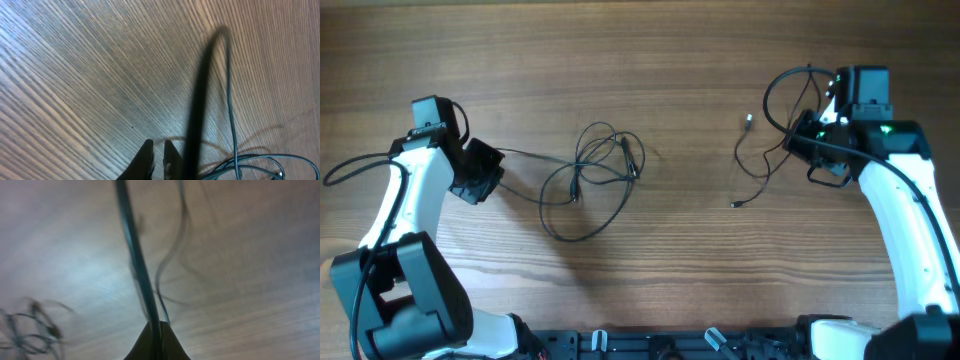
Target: Untangle cables
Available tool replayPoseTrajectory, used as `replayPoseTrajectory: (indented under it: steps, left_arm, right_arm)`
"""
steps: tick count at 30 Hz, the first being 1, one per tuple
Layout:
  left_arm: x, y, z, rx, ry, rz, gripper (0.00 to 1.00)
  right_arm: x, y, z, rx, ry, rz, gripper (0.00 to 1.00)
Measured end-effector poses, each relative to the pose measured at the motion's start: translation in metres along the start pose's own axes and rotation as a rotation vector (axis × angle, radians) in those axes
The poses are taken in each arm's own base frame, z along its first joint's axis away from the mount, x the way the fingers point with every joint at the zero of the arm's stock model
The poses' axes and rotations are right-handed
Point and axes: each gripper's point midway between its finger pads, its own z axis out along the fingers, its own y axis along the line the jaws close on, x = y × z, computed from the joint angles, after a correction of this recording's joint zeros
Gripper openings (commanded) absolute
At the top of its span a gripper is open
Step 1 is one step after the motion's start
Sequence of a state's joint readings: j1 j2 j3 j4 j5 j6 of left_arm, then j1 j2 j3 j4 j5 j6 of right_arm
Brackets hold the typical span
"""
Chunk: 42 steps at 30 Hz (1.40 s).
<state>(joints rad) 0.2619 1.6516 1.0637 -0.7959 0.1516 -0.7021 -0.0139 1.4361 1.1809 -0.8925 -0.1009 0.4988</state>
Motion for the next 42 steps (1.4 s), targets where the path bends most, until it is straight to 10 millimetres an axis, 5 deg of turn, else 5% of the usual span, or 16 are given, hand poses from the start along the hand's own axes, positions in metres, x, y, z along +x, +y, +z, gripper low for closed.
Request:
replayPoseTrajectory:
  steps: [4,9,15,18,21,24,33,38,42]
  left_arm:
    - [0.004,-0.003,0.001,0.003,0.005,0.014,0.1]
    - [0.004,-0.004,0.001,0.003,0.006,0.014,0.11]
    - [0.004,-0.004,0.001,0.003,0.006,0.014,0.12]
    - [0.004,-0.004,0.001,0.003,0.006,0.014,0.13]
    - [0.004,-0.004,0.001,0.003,0.006,0.014,0.13]
    - [0.004,-0.004,0.001,0.003,0.006,0.014,0.15]
    - [0.005,-0.003,0.001,0.0,0.009,0.014,0.18]
    - [0.015,-0.006,0.001,0.006,0.041,0.028,0.18]
    - [0.032,-0.02,0.003,0.029,0.076,0.076,0.21]
  right_arm:
    - [0.016,-0.013,0.026,0.071,0.108,0.01,0.18]
    - [0.037,-0.023,0.061,0.121,0.235,0.01,0.56]
    - [0.052,-0.034,0.095,0.171,0.329,0.024,0.6]
    - [0.06,-0.04,0.107,0.195,0.372,0.025,0.44]
    - [0.068,-0.045,0.118,0.215,0.414,0.019,0.04]
    - [0.071,-0.048,0.123,0.222,0.43,0.013,0.04]
    - [0.065,-0.044,0.108,0.201,0.405,-0.021,0.04]
    - [0.025,-0.032,0.06,0.133,0.209,-0.011,0.04]
    - [-0.006,-0.045,0.021,0.158,0.04,0.046,0.04]
